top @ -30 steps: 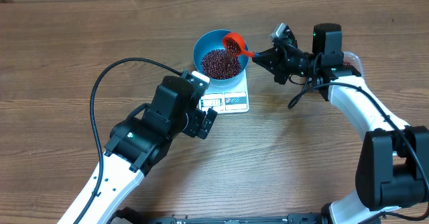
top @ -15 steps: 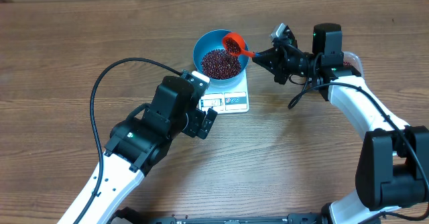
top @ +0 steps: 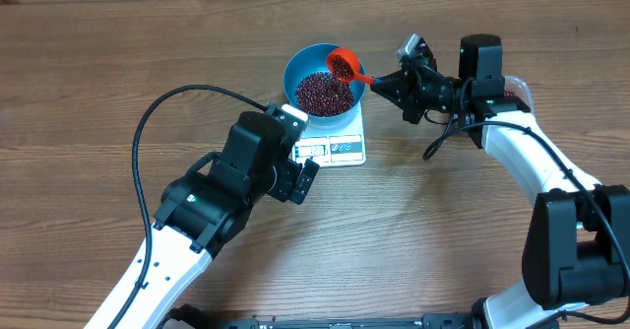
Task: Scoop item into bowl and weigh 150g on scale
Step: 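Tip the scoop over the bowl and pour the beans in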
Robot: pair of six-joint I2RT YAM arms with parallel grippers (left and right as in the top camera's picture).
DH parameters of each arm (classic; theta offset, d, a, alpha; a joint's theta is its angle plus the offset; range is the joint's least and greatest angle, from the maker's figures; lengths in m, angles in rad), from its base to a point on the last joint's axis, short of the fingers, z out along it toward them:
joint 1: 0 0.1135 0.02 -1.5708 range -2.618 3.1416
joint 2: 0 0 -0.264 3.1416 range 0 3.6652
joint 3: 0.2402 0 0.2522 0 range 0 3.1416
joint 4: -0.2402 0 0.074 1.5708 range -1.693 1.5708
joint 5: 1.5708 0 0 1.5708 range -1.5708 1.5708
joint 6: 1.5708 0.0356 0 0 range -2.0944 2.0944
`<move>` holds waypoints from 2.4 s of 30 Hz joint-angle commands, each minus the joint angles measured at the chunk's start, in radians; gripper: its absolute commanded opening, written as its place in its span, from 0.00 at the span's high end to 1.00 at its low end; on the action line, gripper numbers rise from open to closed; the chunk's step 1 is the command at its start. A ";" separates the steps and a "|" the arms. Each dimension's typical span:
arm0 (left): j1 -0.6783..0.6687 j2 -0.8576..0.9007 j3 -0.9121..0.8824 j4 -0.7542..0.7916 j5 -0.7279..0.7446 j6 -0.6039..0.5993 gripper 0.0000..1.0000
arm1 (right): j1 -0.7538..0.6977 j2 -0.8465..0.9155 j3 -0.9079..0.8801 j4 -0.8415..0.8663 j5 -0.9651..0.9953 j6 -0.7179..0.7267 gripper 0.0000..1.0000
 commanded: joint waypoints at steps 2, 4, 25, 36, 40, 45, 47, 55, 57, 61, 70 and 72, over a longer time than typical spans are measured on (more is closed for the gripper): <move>-0.006 0.005 -0.006 0.002 -0.006 -0.007 0.00 | 0.003 0.006 0.012 0.009 -0.004 -0.085 0.96; -0.006 0.005 -0.006 0.002 -0.006 -0.007 0.00 | 0.003 0.006 0.012 0.009 -0.004 -0.109 0.96; -0.006 0.005 -0.006 0.002 -0.006 -0.007 0.00 | 0.003 0.006 0.012 0.043 -0.004 -0.183 0.97; -0.006 0.005 -0.006 0.002 -0.006 -0.007 0.00 | 0.003 0.006 0.012 0.057 -0.004 -0.183 0.96; -0.006 0.005 -0.006 0.002 -0.006 -0.007 0.01 | 0.003 0.007 0.012 0.061 -0.004 -0.209 0.96; -0.006 0.005 -0.006 0.002 -0.006 -0.007 0.00 | 0.003 0.007 0.012 0.065 -0.003 -0.229 0.96; -0.006 0.005 -0.006 0.002 -0.006 -0.007 0.00 | 0.003 0.007 0.012 0.065 -0.004 -0.249 0.97; -0.006 0.005 -0.006 0.002 -0.006 -0.006 0.00 | 0.003 0.007 0.012 0.068 -0.003 -0.288 0.96; -0.006 0.005 -0.006 0.002 -0.006 -0.006 0.01 | 0.003 0.007 0.012 0.068 -0.003 -0.288 0.96; -0.006 0.005 -0.006 0.002 -0.006 -0.007 0.00 | 0.003 0.007 0.012 0.068 -0.003 -0.288 0.96; -0.006 0.005 -0.006 0.002 -0.006 -0.007 0.01 | 0.003 0.007 0.012 0.068 -0.003 -0.287 0.96; -0.006 0.005 -0.006 0.002 -0.006 -0.007 0.00 | 0.003 0.007 0.012 0.068 -0.003 -0.288 0.96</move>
